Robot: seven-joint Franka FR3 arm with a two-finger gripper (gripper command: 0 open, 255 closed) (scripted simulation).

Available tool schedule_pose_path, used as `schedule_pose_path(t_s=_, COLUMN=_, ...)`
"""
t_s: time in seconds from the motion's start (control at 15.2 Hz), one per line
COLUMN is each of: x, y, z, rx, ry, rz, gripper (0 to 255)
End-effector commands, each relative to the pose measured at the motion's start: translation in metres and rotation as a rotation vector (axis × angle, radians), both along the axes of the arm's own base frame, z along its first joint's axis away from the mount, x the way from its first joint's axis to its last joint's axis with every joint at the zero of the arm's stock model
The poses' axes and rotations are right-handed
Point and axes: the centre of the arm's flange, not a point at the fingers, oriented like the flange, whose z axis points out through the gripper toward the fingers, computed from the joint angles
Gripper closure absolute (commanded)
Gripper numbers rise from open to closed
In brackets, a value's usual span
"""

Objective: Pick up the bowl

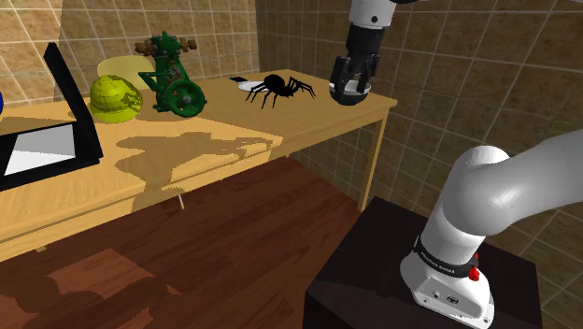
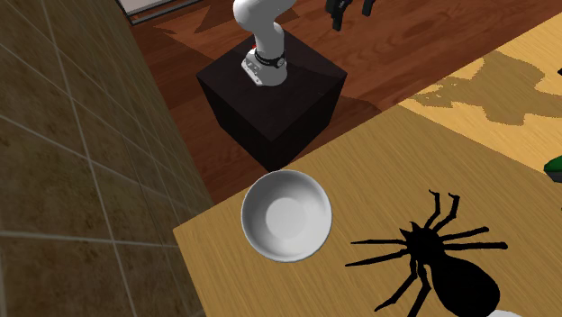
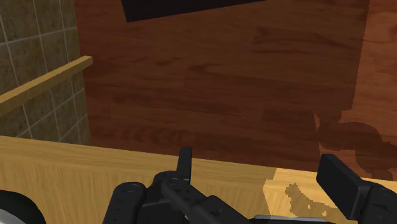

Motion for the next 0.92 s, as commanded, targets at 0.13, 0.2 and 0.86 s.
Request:
schedule_pose_path(t_s=0.13, x=0.015, y=-0.023, z=-0.001, rx=0.002, ry=0.012, rz=0.003, gripper=0)
schedule_pose_path(t_s=0.2, x=0.023, y=-0.035, z=-0.001, rx=0.004, ry=0.018, rz=0.005, gripper=0)
schedule_pose_path(t_s=0.86, x=0.101, y=-0.149, z=-0.008, rx=0.016, ry=0.076, rz=0.021, gripper=0)
